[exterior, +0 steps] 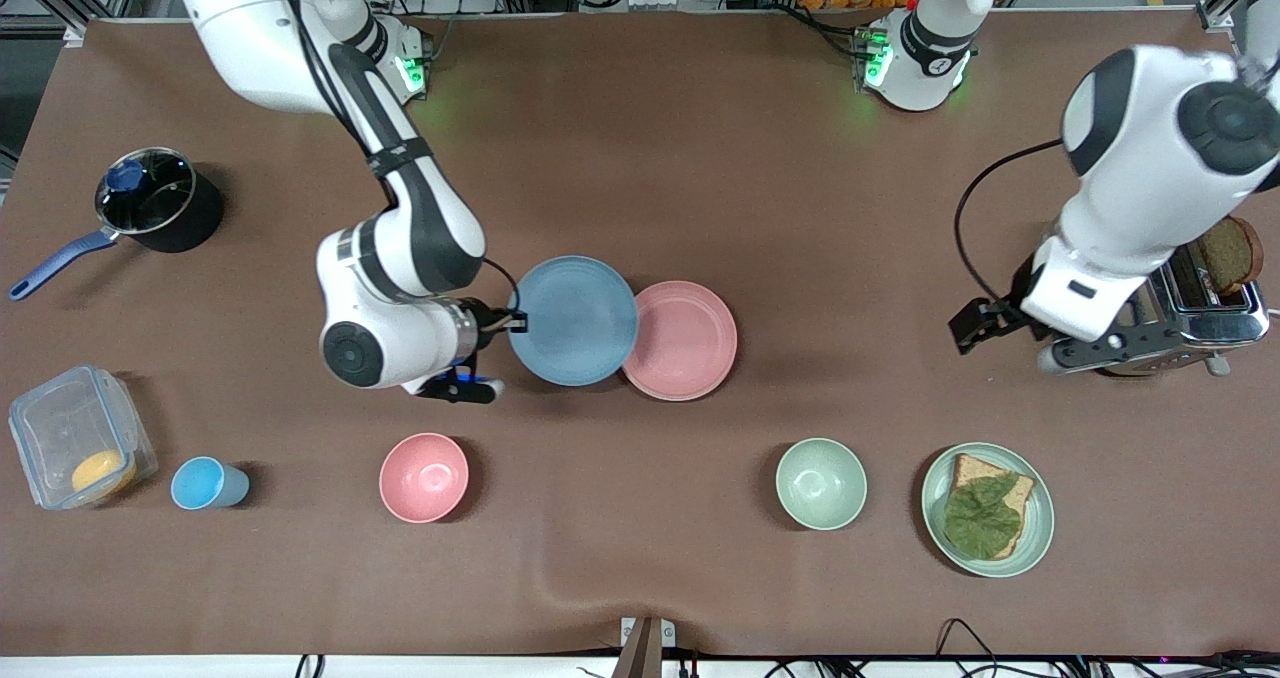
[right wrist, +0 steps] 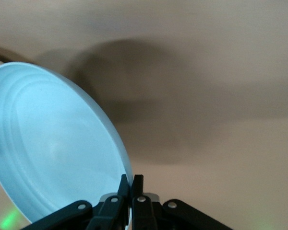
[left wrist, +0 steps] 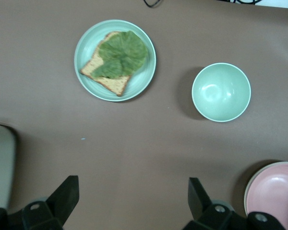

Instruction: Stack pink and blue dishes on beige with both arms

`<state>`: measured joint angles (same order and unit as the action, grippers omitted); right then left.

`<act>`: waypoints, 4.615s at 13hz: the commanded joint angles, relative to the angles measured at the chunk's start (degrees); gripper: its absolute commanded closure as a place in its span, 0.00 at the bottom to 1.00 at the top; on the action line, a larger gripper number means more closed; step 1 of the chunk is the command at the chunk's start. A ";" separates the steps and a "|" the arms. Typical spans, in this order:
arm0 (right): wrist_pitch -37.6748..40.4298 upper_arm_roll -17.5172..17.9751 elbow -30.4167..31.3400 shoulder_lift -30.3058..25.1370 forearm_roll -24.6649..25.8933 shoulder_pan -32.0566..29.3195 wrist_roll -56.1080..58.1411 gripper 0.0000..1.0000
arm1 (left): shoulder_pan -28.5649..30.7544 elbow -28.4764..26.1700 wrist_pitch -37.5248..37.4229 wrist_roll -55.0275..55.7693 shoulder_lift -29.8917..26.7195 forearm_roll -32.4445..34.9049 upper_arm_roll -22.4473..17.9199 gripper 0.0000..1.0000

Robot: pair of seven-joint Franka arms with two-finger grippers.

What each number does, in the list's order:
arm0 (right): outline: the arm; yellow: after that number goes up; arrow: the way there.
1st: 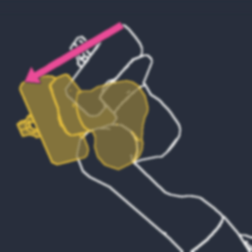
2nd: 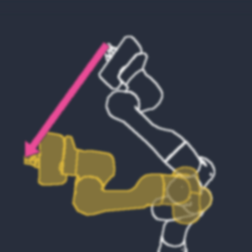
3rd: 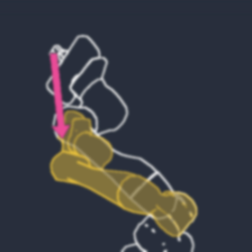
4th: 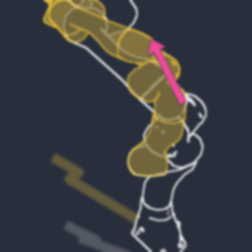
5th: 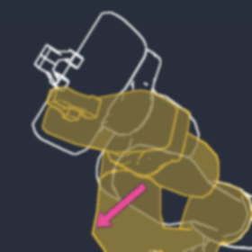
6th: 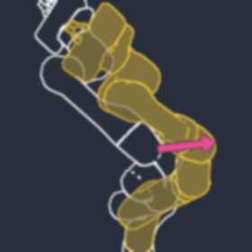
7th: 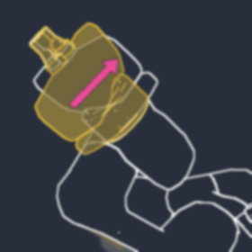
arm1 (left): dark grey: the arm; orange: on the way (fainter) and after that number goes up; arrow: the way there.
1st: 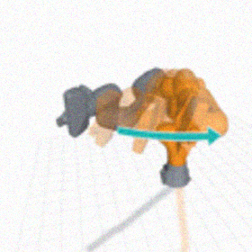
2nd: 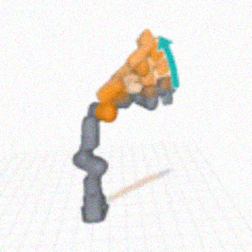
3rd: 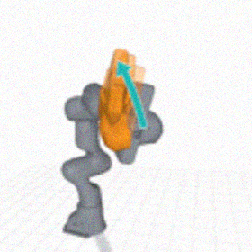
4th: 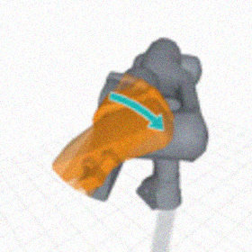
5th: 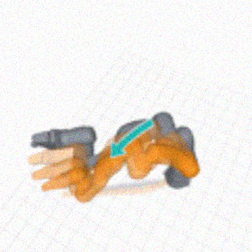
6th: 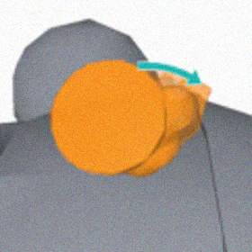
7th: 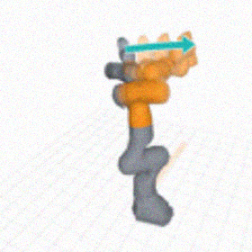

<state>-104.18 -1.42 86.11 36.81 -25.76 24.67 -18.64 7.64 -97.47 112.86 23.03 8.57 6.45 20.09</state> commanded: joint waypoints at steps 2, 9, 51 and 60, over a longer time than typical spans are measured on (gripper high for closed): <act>-6.36 -0.78 -2.79 3.88 -8.59 3.62 -0.61 1.00 | 2.11 5.70 -9.57 -6.32 -2.58 -0.46 1.18 0.00; -15.26 -0.78 -3.05 7.66 -12.64 8.64 -0.61 1.00 | 2.29 13.88 -21.80 -6.42 -5.22 -5.38 0.92 0.00; 17.08 -0.43 5.31 -35.58 24.97 -25.46 17.86 0.00 | -7.38 12.83 -26.73 -12.83 -8.04 -6.01 -16.05 0.00; 17.08 -2.70 -1.82 -32.41 24.97 -22.56 17.41 0.00 | -6.94 12.83 -29.10 -13.19 -8.04 -5.84 -15.61 0.00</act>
<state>-87.64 -3.09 86.63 2.84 -2.02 1.39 -0.30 0.60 -84.81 84.95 11.13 0.99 -0.20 4.22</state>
